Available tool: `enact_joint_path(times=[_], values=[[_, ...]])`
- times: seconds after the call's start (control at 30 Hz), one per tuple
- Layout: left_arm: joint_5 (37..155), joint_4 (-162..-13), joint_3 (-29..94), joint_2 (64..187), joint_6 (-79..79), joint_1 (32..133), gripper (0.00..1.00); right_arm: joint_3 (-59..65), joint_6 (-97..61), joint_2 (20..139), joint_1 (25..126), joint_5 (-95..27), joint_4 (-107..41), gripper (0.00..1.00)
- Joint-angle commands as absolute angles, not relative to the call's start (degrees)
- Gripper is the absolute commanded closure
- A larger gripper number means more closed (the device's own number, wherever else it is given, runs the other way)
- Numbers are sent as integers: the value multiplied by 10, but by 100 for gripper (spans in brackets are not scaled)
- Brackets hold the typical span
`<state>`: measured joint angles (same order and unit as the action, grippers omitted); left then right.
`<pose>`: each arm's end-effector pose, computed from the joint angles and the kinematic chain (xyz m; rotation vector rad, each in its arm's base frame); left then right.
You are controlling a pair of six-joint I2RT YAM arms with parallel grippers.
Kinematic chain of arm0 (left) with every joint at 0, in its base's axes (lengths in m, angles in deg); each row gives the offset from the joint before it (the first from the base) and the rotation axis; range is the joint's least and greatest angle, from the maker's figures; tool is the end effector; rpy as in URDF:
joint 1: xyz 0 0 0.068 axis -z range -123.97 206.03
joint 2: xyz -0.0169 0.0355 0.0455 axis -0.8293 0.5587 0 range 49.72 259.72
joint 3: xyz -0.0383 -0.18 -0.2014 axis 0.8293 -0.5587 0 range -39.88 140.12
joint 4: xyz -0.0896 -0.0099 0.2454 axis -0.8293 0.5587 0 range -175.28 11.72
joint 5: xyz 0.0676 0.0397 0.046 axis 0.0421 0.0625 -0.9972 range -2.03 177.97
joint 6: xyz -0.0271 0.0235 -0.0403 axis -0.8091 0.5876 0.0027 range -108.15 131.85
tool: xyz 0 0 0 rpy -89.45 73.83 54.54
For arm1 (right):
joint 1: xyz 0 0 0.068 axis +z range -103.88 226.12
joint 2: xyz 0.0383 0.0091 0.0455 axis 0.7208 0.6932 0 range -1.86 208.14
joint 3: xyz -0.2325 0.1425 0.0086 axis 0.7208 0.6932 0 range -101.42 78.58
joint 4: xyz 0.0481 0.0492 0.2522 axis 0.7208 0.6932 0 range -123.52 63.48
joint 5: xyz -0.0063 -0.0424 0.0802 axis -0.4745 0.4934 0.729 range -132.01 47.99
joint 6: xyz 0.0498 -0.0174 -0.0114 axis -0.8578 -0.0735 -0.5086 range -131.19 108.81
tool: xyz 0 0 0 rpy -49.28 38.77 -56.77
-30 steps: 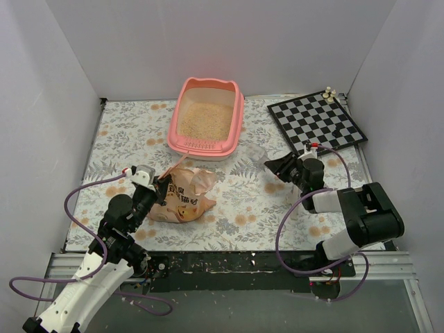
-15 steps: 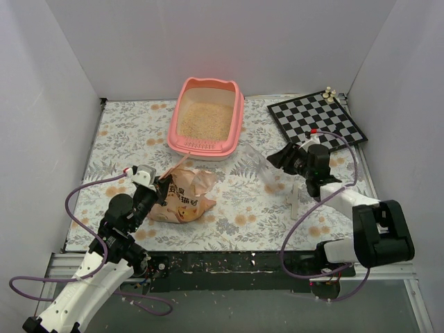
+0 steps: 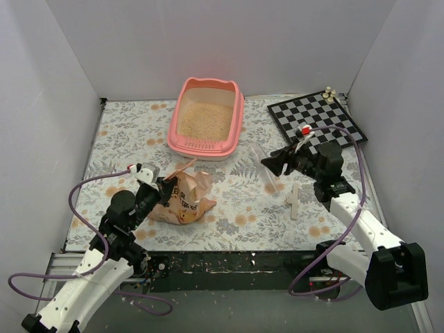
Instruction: Fill the litter box with clean litter
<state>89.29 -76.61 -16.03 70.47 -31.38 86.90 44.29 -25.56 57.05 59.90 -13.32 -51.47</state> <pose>0.1056 -0.0642 0.2696 -0.1719 1.7588 -0.9821 0.2251 0.0728 0.2799 -0.3763 1.6938 0.7860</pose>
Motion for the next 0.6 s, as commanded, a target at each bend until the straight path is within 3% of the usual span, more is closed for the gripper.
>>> enact_joint_path(times=[0.0,0.23,0.57], values=[[901,-789,-111,690,-357,871,100,452,-173,596,649,64,-599,35],[795,-738,-93,655,-376,871,100,382,22,684,799,77,-536,33],[727,-674,-94,637,-411,871,100,336,57,801,834,98,-647,32]])
